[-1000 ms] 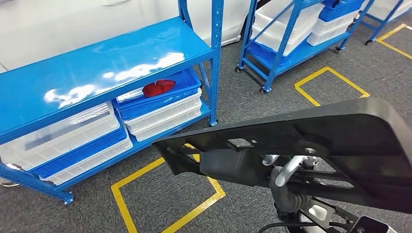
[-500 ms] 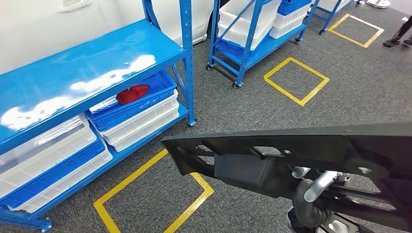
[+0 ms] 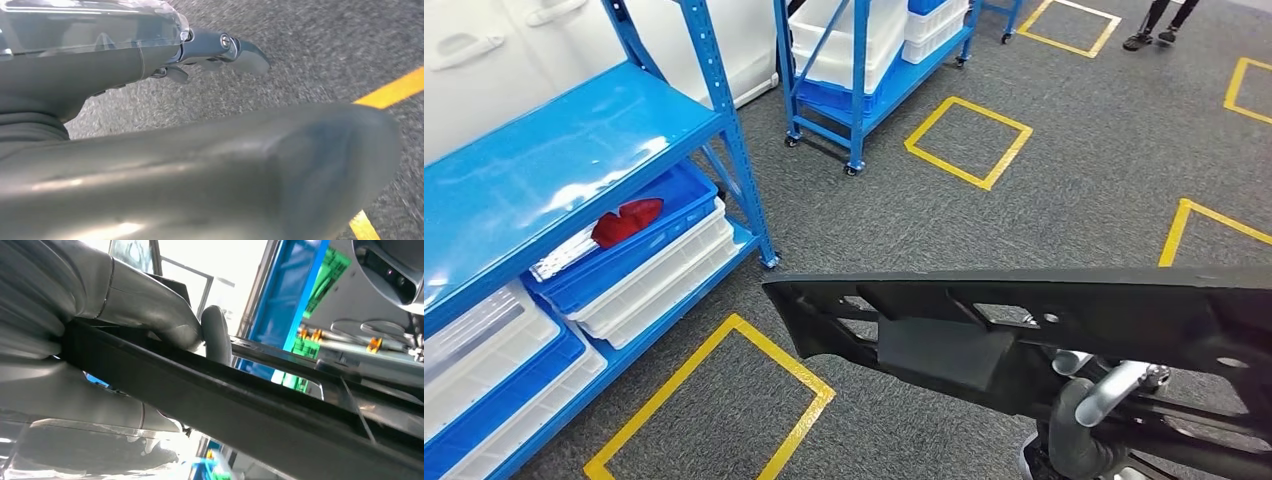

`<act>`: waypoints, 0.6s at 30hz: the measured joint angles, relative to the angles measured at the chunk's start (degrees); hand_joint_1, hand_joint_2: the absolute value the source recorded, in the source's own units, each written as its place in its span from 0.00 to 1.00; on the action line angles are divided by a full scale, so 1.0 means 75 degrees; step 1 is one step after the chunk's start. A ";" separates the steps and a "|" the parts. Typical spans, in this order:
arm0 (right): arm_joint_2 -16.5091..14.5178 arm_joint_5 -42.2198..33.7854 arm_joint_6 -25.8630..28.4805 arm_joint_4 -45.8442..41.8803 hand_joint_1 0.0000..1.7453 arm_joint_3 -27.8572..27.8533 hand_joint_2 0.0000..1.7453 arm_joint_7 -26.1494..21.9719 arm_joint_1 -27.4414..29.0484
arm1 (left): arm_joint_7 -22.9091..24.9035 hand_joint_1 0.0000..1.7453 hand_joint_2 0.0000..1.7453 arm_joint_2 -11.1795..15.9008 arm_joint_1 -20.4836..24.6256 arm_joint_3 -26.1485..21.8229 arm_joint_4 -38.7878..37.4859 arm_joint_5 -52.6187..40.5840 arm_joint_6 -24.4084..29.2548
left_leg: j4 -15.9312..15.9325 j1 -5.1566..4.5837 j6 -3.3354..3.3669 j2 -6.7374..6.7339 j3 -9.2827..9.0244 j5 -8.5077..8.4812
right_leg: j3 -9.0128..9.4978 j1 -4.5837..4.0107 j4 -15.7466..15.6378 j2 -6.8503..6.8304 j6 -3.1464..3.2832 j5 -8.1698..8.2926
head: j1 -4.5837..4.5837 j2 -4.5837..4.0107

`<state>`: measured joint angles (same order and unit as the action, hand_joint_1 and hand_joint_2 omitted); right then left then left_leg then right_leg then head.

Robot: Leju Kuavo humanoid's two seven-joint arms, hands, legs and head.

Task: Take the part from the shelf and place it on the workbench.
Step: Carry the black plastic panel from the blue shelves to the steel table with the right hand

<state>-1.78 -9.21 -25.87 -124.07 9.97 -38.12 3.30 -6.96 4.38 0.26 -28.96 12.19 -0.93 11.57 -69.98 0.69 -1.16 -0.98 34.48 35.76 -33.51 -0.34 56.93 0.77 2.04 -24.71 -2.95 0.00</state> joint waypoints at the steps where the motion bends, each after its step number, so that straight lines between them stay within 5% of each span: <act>1: -0.0031 -0.0001 -0.0027 0.0018 1.00 -0.0016 1.00 0.0000 0.0002 | 0.0005 0.00 0.00 0.0010 -0.0017 -0.0020 -0.0001 -0.0023 -0.0029 | -0.0386 0.0000 -0.0005 0.0043 0.0205 0.0095 | -0.0001 -0.0004 0.0007 0.0109 0.0006 -0.0002 | 0.0000 0.0000; 3: -0.0072 -0.0009 -0.0059 0.0050 1.00 -0.0051 1.00 0.0000 0.0003 | 0.0012 0.00 0.00 0.0021 -0.0038 -0.0057 -0.0002 -0.0074 -0.0070 | -0.0312 0.0006 -0.0006 0.0077 0.0237 -0.0183 | 0.0007 0.0000 0.0035 0.0336 0.0001 -0.0005 | 0.0000 0.0000; 6: -0.0127 -0.0012 -0.0063 0.0068 1.00 -0.0094 1.00 0.0000 -0.0010 | -0.0022 0.00 0.00 0.0048 -0.0038 -0.0084 -0.0002 -0.0117 -0.0134 | 0.1080 0.0058 0.0007 0.0496 -0.0308 -0.0944 | -0.0028 0.0007 0.0160 0.0638 -0.0075 -0.0046 | 0.0000 0.0000; 8: -0.0152 -0.0007 -0.0066 0.0078 1.00 -0.0124 1.00 0.0000 -0.0022 | -0.0058 0.00 0.00 0.0068 -0.0032 -0.0092 -0.0001 -0.0146 -0.0199 | 0.1474 0.0066 0.0060 0.0700 -0.0449 -0.1022 | -0.0117 0.0009 0.0240 0.0805 -0.0164 -0.0049 | 0.0000 0.0000; 10: -0.0163 -0.0004 -0.0091 0.0081 1.00 -0.0177 1.00 0.0000 -0.0016 | -0.0085 0.00 0.00 0.0084 -0.0008 -0.0096 0.0000 -0.0183 -0.0245 | 0.1512 0.0046 0.0157 0.0544 -0.0461 -0.1037 | -0.0186 0.0034 0.0268 0.0908 -0.0257 -0.0027 | 0.0000 0.0000; 12: -0.0168 -0.0001 -0.0135 0.0078 1.00 -0.0240 1.00 0.0000 -0.0012 | -0.0107 0.00 0.00 0.0092 0.0013 -0.0099 0.0001 -0.0208 -0.0271 | 0.1553 0.0043 0.0257 0.0352 -0.0478 -0.1077 | -0.0320 0.0026 0.0526 0.0599 -0.0331 -0.0193 | 0.0001 0.0000; 14: -0.0176 0.0004 -0.0172 0.0078 1.00 -0.0282 1.00 0.0000 -0.0014 | -0.0122 0.00 0.00 0.0093 0.0002 -0.0113 0.0000 -0.0225 -0.0286 | 0.1570 0.0022 0.0314 0.0158 -0.0475 -0.1087 | -0.0704 0.0024 0.1343 0.0134 -0.0386 -0.0641 | 0.0001 0.0000; 16: -0.0183 0.0010 -0.0192 0.0079 1.00 -0.0307 1.00 0.0000 -0.0007 | -0.0127 0.00 0.00 0.0092 -0.0015 -0.0137 -0.0001 -0.0240 -0.0289 | 0.1567 -0.0012 0.0331 -0.0057 -0.0467 -0.1073 | -0.1150 0.0057 0.2258 -0.0028 -0.0412 -0.0994 | 0.0000 0.0000; 18: -0.0195 0.0015 -0.0196 0.0079 1.00 -0.0318 1.00 0.0000 -0.0003 | -0.0136 0.00 0.00 0.0087 -0.0003 -0.0152 0.0000 -0.0263 -0.0290 | 0.1567 -0.0036 0.0332 -0.0267 -0.0477 -0.1052 | -0.1119 0.0067 0.2222 -0.0086 -0.0384 -0.0832 | 0.0000 0.0000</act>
<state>-3.24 -9.10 -27.34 -123.47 7.58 -38.12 3.28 -7.98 5.04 0.23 -30.10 12.19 -2.91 9.40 -58.22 0.42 1.33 -2.99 30.90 27.87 -41.91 0.17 73.60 0.13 -0.85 -30.95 -2.95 0.00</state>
